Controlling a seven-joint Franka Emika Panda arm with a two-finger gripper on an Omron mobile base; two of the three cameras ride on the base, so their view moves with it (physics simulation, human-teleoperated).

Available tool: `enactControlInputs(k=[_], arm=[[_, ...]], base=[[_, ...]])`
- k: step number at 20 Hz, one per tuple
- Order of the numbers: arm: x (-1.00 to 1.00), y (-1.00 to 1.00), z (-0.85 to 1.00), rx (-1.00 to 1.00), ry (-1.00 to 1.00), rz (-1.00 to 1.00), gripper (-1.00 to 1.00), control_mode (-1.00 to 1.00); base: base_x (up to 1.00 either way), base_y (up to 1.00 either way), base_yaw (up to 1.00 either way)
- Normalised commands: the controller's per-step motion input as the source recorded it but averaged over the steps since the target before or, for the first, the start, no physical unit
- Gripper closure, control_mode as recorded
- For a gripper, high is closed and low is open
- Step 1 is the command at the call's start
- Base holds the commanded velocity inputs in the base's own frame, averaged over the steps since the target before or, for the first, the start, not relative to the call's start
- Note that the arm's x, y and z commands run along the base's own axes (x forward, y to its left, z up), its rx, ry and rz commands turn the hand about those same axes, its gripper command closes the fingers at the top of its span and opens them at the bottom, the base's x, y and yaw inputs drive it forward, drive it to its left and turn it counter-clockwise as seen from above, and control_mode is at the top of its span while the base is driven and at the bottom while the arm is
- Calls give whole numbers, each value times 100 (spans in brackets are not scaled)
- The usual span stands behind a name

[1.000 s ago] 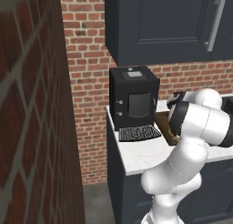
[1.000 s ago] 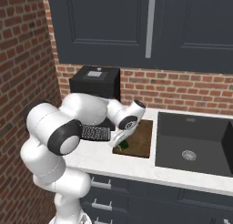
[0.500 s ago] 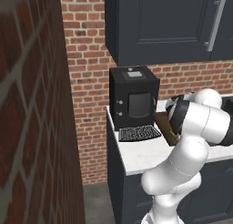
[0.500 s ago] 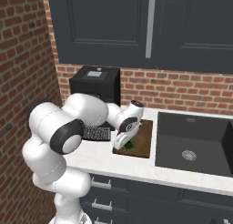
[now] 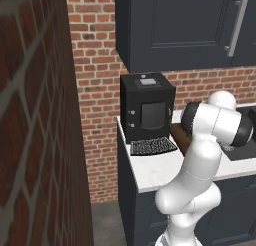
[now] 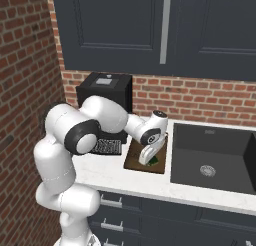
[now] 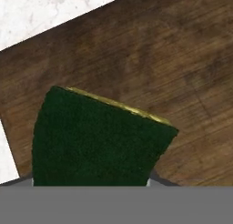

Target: Pick up the sponge from the counter and clean the cutting board by briefly scrubbing or pressing down on the cutting board. Once finished, release the sponge.

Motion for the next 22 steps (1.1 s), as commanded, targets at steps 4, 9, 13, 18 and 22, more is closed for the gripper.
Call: enactControlInputs(k=[4,9,13,18,22], arm=[[0,-84,-31,-4,0,3,100,-100],[57,-14,-4,0,0,2,100,-100],[91,0,0,0,-10,7,100,-100],[99,0,0,0,-8,11,100,-100],[47,1,-2,0,-7,22,100,-100]], base=[[0,0,0],[0,0,0],[0,0,0],[0,0,0],[0,0,0]])
